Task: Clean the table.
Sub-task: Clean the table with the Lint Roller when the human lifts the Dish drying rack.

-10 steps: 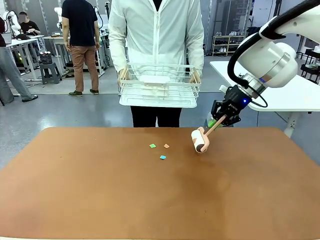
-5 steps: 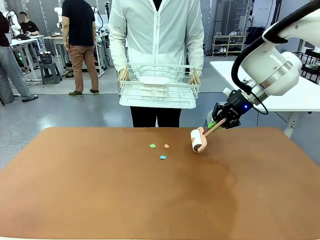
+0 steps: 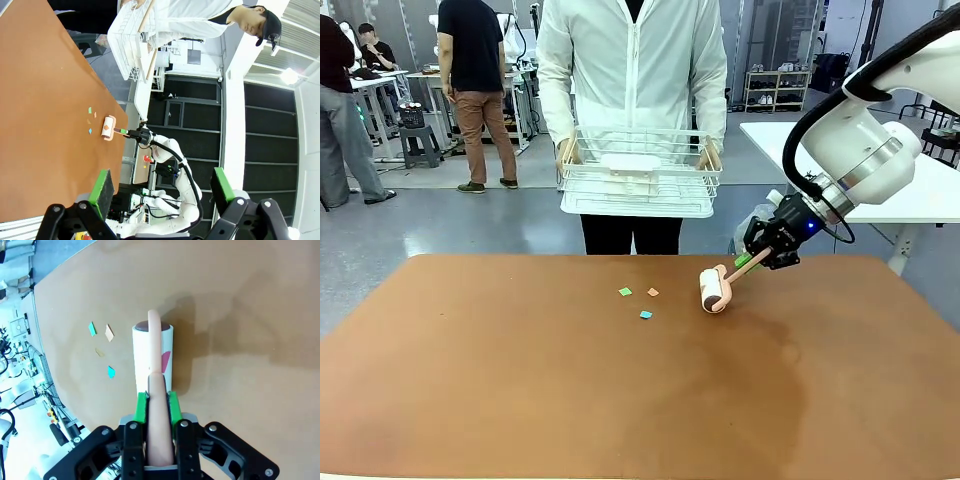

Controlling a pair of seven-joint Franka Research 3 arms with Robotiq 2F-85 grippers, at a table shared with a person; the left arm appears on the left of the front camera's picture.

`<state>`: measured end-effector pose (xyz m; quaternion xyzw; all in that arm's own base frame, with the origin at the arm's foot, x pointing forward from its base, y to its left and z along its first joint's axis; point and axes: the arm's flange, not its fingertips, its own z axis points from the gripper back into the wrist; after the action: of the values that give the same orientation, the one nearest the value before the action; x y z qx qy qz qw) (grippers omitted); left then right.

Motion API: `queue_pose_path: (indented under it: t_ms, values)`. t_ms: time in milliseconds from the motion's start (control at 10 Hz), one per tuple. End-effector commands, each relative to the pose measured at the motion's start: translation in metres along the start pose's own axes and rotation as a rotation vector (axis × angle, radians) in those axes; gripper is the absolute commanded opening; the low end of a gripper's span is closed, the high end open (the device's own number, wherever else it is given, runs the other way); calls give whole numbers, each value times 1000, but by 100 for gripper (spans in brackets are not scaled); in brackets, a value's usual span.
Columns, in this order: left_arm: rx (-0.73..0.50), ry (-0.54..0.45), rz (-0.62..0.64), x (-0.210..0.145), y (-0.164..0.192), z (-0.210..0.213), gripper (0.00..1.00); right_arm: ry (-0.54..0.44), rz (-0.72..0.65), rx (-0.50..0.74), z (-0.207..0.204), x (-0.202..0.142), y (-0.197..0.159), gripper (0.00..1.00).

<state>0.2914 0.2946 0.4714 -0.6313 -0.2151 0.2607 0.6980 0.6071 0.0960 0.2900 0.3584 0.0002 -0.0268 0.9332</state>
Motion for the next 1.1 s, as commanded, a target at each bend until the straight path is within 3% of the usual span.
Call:
queue_pose_path:
  t_ms: [0,200,700,1000]
  values:
    - [-16,8,-8,0,-1,4,100,32,-34,-40,-28,-3,-19,21]
    - [-16,8,-8,0,-1,4,100,81,-18,-26,-33,-1,-13,21]
    - [-16,8,-8,0,-1,4,100,371,53,-91,-122,27,59,21]
    - [-16,8,-8,0,-1,4,100,526,103,-121,-153,29,92,21]
